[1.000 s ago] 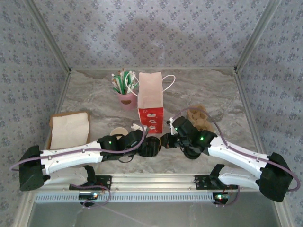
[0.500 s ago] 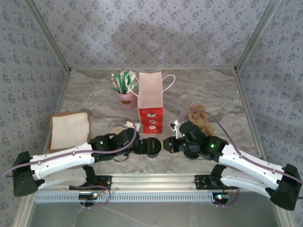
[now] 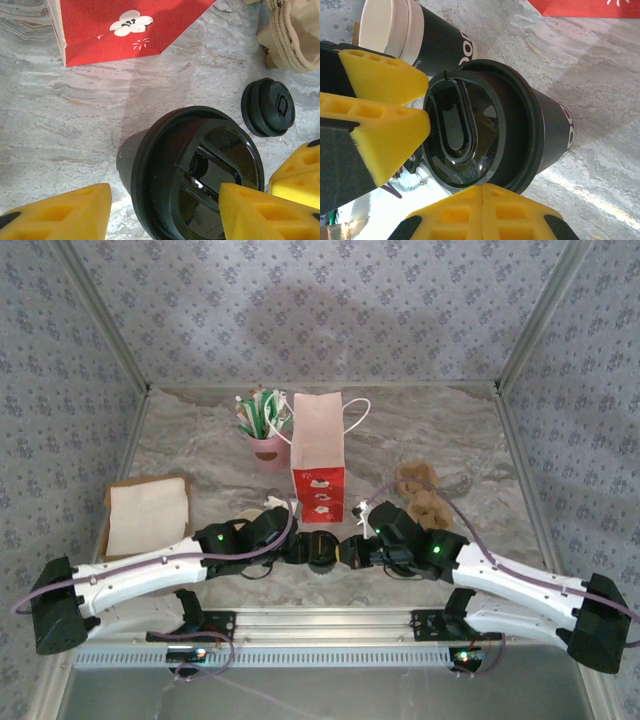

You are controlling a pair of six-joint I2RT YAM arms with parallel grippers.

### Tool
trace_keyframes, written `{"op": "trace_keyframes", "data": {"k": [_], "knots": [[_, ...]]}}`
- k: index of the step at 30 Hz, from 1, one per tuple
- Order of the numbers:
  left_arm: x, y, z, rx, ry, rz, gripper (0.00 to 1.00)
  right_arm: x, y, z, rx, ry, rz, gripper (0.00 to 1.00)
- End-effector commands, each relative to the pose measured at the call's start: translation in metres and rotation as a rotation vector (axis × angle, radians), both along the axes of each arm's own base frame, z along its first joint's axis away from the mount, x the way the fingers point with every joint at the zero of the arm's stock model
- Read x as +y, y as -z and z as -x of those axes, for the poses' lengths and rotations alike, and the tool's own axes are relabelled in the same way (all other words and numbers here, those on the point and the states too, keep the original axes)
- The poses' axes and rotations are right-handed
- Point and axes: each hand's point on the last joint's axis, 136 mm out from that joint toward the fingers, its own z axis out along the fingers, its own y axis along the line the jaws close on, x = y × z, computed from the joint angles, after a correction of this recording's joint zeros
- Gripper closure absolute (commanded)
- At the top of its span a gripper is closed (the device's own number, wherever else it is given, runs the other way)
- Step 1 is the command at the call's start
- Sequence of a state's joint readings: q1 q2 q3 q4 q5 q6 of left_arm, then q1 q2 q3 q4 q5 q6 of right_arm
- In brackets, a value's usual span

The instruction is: Pack the takeout coffee

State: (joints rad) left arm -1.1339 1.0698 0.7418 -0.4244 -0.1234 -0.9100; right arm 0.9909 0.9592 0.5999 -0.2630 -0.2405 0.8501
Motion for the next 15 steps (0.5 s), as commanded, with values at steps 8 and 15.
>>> {"op": "trace_keyframes", "data": {"k": [8, 15], "knots": [[-0.003, 0.014, 0.004, 0.035, 0.024, -0.015, 0.5, -0.004, 0.025, 0.001, 0.039, 0.024, 0.056, 0.93], [0.0, 0.027, 0.009, 0.067, 0.012, -0.009, 0.52, -0.014, 0.046, 0.006, 0.073, 0.039, 0.1, 0.93]]}}
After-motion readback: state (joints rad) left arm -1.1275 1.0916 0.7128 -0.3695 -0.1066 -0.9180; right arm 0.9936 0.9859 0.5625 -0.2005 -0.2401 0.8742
